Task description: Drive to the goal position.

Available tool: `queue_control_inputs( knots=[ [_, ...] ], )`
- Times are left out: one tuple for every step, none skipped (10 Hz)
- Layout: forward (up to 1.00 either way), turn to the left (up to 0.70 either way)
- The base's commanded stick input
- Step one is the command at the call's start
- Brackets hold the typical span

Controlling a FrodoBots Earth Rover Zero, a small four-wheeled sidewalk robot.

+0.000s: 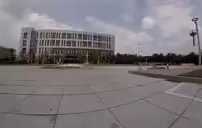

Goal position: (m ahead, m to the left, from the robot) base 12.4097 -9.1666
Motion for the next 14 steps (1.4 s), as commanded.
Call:
queue_control_inputs(
  knots=[
    [0.50,-0.02],
    [0.50,-0.02],
    [0.50,-0.02],
    [0.50,-0.02],
    [0.50,-0.02],
    [0.50,-0.02],
    [0.50,-0.02],
    [0.50,-0.02],
    [0.50,-0.02],
    [0.50,-0.02],
    [0.50,-0.02],
    [0.50,-0.02],
    [0.50,-0.02],
    [0.50,-0.02]
  ],
)
